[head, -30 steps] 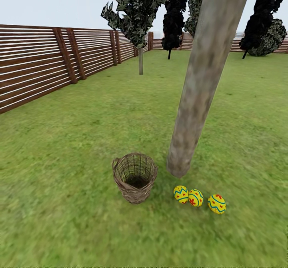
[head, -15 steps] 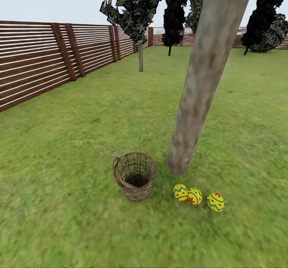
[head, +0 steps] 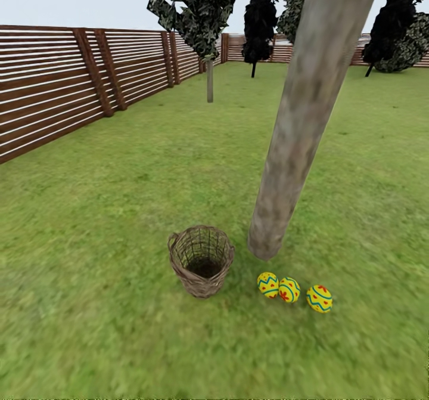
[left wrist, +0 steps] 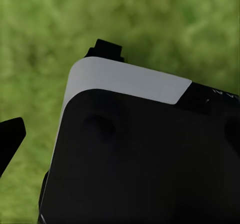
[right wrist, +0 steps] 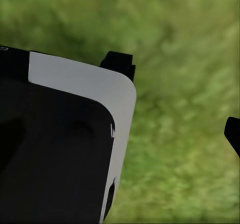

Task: Take the three Easter eggs out of the wicker basket on the lawn in the garden, then place them on the lawn next to a single tree (choose any tree) so that all three eggs are next to the same tree and none are left in the basket.

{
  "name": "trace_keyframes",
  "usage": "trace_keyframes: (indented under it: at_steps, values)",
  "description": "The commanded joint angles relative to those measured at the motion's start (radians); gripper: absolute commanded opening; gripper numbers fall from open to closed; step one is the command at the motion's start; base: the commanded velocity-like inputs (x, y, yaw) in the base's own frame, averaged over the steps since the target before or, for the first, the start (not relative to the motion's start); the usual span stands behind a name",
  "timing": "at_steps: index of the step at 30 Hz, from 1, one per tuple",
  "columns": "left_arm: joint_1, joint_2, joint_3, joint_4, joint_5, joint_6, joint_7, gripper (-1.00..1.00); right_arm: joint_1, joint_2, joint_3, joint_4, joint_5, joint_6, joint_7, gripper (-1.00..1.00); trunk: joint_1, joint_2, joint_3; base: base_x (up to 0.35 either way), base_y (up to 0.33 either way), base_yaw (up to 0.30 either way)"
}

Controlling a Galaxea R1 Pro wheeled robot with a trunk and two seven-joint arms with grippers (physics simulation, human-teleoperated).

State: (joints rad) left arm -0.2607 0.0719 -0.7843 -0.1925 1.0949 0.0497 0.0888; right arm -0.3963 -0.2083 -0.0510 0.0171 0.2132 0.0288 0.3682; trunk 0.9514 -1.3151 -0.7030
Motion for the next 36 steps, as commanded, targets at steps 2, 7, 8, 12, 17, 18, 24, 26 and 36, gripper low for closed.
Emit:
trace_keyframes:
  at_steps: [2,7,8,12,17,18,24,26,36]
  values:
    - [0.0,0.0,-0.007,-0.004,0.006,0.004,0.008,1.0,-0.001,0.0,-0.006,0.001,0.006,0.002,0.003,1.0,-0.008,0.014,0.002,0.0,0.0,0.0]
    - [0.0,0.001,-0.007,-0.004,0.006,0.004,0.008,1.0,-0.001,0.0,-0.006,0.0,0.014,0.003,0.003,1.0,-0.027,0.049,0.011,0.0,0.0,0.0]
    - [0.0,0.001,-0.007,-0.004,0.006,0.004,0.008,1.0,-0.001,0.0,-0.006,0.0,0.016,0.003,0.003,1.0,-0.031,0.056,0.014,0.0,0.0,0.0]
    - [0.0,0.001,-0.007,-0.004,0.006,0.004,0.008,1.0,-0.001,0.0,-0.006,0.0,0.013,0.003,0.003,1.0,-0.046,0.084,0.026,0.0,0.0,0.0]
    - [0.0,0.001,-0.007,-0.004,0.006,0.004,0.008,1.0,-0.001,0.0,-0.006,0.0,0.018,0.003,0.003,1.0,-0.065,0.119,0.043,0.0,0.0,0.0]
    - [0.0,0.0,-0.007,-0.004,0.006,0.004,0.008,1.0,-0.001,0.0,-0.006,0.0,0.017,0.003,0.004,1.0,-0.069,0.126,0.047,0.0,0.0,0.0]
    - [0.0,0.001,-0.007,-0.004,0.006,0.003,0.008,1.0,-0.001,0.0,-0.006,0.0,0.015,0.002,0.004,1.0,-0.073,0.133,0.06,0.0,0.0,0.0]
    - [0.0,0.002,-0.007,-0.004,0.007,0.003,0.008,1.0,-0.001,0.0,-0.006,0.0,0.016,0.002,0.004,1.0,-0.073,0.133,0.063,0.0,0.0,0.0]
    - [0.0,0.003,-0.007,-0.004,0.008,0.002,0.008,1.0,0.014,0.0,-0.006,0.002,0.016,-0.086,0.005,1.0,-0.073,0.133,0.079,0.0,0.0,0.0]
